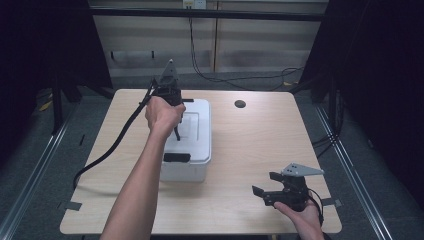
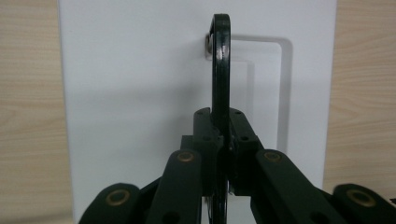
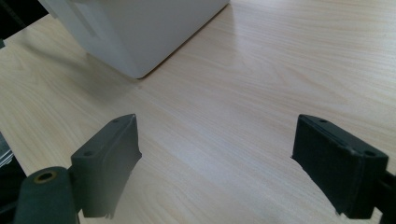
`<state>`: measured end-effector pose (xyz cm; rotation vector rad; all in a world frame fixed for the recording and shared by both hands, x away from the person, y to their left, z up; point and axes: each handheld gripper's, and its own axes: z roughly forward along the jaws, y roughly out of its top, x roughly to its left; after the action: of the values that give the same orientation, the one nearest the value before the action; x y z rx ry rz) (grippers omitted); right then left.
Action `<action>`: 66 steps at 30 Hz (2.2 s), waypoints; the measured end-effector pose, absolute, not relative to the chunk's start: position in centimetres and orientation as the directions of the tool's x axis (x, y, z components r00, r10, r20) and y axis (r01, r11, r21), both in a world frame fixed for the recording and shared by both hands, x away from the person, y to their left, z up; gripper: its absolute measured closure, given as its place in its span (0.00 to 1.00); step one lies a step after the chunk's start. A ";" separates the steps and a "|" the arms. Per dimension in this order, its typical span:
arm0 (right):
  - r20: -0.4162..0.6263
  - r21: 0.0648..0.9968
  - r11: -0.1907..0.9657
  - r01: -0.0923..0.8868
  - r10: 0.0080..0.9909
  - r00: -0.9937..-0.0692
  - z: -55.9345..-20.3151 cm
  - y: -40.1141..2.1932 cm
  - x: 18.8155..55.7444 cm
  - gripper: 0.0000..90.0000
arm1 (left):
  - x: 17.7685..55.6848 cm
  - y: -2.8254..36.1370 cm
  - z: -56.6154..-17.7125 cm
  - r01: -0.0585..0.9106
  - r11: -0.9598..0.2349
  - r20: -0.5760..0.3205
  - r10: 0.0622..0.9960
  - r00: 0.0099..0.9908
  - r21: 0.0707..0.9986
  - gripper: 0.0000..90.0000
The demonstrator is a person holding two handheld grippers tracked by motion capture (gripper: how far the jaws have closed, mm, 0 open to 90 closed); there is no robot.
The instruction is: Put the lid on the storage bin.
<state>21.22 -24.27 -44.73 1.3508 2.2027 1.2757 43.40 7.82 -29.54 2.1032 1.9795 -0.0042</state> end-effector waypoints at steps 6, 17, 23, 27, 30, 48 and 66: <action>0.215 0.786 0.179 0.592 0.818 -0.534 -44.7 -24.3 21.2 0.16 | 43.7 7.8 -29.9 0.983 -0.052 -0.172 0.982 0.083 0.178 0.94; 0.217 0.785 0.179 0.594 0.818 -0.533 -44.7 -24.3 21.2 0.16 | 43.8 7.8 -30.5 0.982 -0.052 -0.179 0.980 0.085 0.181 0.93; 0.216 0.784 0.181 0.594 0.817 -0.534 -44.7 -24.3 21.2 0.16 | 43.8 7.7 -30.3 0.976 -0.095 -0.174 0.976 0.131 0.198 0.88; 0.216 0.784 0.181 0.594 0.818 -0.533 -44.7 -24.3 21.2 0.16 | 43.8 7.8 -30.4 0.973 -0.120 -0.162 0.975 0.153 0.196 0.83; 0.213 0.785 0.183 0.591 0.818 -0.535 -44.7 -24.3 21.2 0.16 | 43.8 7.9 -30.5 0.969 -0.137 -0.157 0.973 0.171 0.205 0.75; 0.206 0.783 0.190 0.592 0.819 -0.535 -44.8 -24.2 21.3 0.16 | 42.8 9.5 -30.1 0.914 -0.236 -0.186 0.933 0.308 0.330 0.29; 0.203 0.782 0.191 0.594 0.822 -0.532 -44.8 -24.2 21.3 0.16 | 40.8 13.6 -30.2 0.798 -0.367 -0.214 0.832 0.511 0.478 0.21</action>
<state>21.33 -24.19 -44.78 1.3512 2.2072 1.2578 40.77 13.57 -30.20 2.2264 1.3292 0.0856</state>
